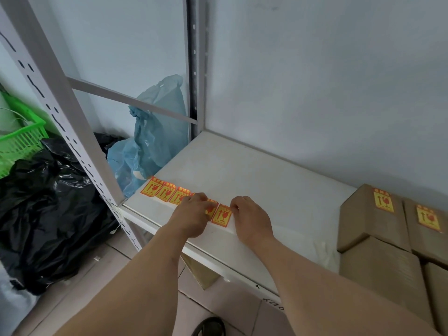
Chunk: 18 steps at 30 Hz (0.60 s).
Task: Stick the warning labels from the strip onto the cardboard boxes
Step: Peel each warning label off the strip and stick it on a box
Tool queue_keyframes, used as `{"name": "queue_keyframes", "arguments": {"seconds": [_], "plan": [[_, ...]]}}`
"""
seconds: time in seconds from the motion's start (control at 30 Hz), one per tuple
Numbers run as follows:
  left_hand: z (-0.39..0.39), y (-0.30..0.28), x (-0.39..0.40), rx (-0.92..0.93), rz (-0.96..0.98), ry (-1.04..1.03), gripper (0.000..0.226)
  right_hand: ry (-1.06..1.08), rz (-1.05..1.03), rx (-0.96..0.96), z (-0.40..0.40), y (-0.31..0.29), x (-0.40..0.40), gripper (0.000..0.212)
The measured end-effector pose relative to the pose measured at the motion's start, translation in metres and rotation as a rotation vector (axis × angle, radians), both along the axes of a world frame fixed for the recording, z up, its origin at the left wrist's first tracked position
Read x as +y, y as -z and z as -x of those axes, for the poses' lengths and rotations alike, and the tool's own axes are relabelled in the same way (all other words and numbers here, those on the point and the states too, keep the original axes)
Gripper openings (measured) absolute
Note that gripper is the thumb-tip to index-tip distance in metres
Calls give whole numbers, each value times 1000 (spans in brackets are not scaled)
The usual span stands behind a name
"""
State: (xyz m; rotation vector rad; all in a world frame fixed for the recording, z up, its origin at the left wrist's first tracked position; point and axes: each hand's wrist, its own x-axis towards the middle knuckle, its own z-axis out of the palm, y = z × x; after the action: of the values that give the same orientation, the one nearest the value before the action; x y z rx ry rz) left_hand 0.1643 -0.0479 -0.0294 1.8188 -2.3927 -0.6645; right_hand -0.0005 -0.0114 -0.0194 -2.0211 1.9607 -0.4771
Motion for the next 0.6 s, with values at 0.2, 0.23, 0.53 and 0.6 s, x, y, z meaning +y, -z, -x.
{"name": "queue_keyframes", "arguments": {"seconds": [0.2, 0.23, 0.53, 0.6], "plan": [[2, -7, 1, -10, -29, 5, 43, 90, -71, -215, 21, -14, 11, 12], [2, -10, 1, -16, -29, 5, 42, 92, -80, -232, 25, -18, 14, 12], [63, -75, 33, -103, 45, 203, 40, 71, -109, -172, 94, -71, 70, 9], [83, -88, 46, -128, 77, 265, 39, 80, -79, -128, 116, -85, 87, 8]]}}
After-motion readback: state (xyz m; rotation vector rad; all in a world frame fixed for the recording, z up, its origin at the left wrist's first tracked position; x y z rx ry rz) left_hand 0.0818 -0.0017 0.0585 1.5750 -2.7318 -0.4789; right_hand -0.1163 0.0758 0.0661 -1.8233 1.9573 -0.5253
